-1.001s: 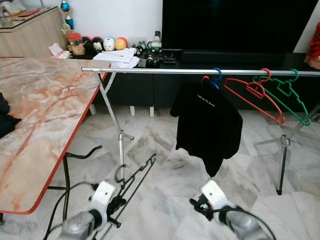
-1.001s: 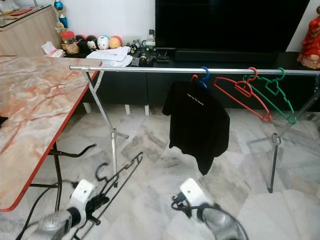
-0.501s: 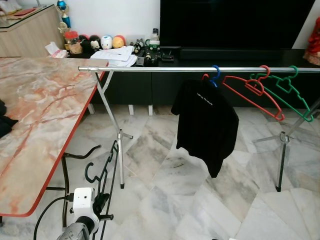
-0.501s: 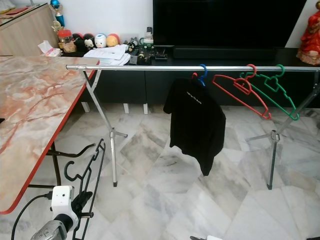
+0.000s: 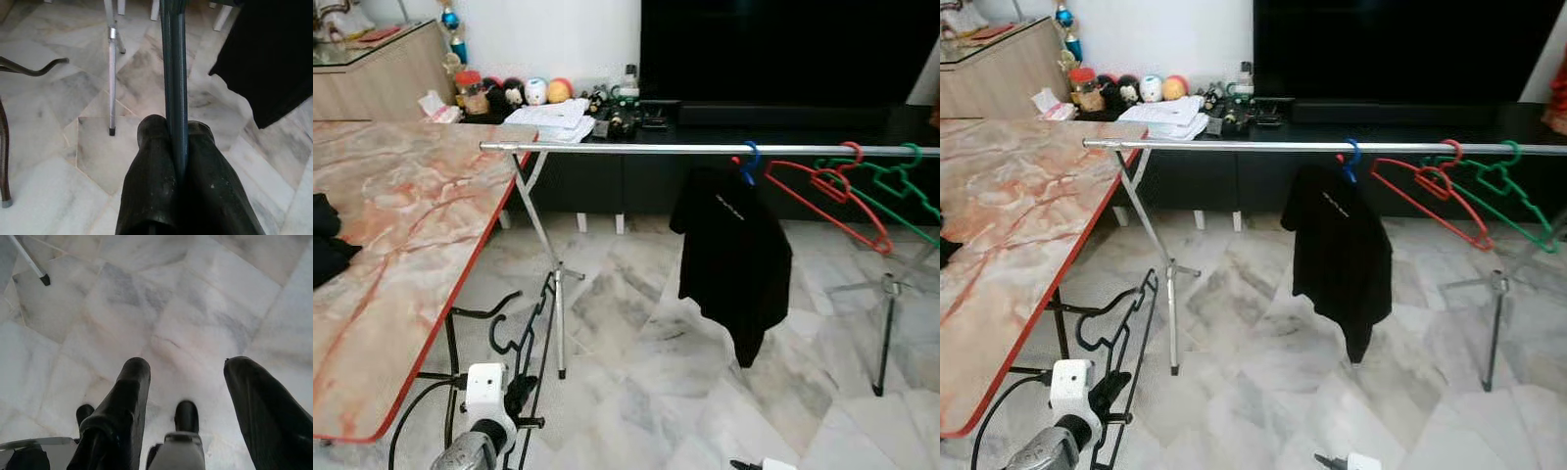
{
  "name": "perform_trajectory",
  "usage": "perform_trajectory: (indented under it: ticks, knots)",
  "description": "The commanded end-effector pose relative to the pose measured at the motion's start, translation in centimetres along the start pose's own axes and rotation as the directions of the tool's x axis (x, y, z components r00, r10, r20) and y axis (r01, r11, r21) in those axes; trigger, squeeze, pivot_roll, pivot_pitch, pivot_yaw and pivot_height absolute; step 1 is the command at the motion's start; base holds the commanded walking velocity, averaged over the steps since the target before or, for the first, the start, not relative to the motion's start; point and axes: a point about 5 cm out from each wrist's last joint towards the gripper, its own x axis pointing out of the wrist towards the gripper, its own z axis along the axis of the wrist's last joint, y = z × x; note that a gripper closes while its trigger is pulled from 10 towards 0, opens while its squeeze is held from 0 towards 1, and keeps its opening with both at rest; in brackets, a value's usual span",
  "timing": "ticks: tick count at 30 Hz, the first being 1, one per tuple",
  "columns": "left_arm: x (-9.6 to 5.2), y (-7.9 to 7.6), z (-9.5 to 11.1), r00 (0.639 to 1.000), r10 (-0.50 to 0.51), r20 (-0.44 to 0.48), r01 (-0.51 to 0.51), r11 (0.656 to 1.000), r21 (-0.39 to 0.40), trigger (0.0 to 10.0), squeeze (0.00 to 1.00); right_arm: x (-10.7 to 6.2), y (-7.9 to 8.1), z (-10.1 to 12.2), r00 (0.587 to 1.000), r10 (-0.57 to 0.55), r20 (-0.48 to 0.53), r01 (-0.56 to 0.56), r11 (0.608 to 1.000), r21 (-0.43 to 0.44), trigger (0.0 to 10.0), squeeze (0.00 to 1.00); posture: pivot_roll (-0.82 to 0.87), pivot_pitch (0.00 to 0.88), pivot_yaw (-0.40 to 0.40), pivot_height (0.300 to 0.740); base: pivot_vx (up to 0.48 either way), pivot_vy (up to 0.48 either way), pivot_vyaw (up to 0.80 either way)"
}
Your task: Hang hanger
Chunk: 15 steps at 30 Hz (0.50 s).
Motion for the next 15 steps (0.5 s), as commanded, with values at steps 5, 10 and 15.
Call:
perform_trajectory:
  ticks: [5, 10, 15]
  knots:
    - [-0.29, 0.25, -0.21, 1.0, -0.012, -0.018, 0.012, 1.0, 0.018, 10.0, 0.0, 0.02, 0.04, -0.07, 1.0, -0.01, -0.013, 0.01, 1.0, -0.003, 10.0, 0.0, 0.02, 0.016, 0.051, 0.74, 0.391, 0.0, 0.0]
    - [-0.09, -0.06, -0.04, 0.999, -0.039, -0.021, 0.04, 0.999, 0.025, 10.0, 0.0, 0.04, 0.04, 0.06, 1.0, -0.014, -0.007, 0.014, 1.0, 0.004, 10.0, 0.0, 0.02, 0.009, 0.052, 0.74, 0.4, 0.0, 0.0]
    - [0.08, -0.37, 0.16, 0.998, -0.062, -0.028, 0.063, 0.997, 0.035, 10.0, 0.0, 0.14, 0.32, 0.48, 1.0, -0.005, 0.0, 0.005, 1.0, 0.002, 10.0, 0.0, 0.02, 0.017, 0.05, 0.74, 0.422, 0.0, -0.11]
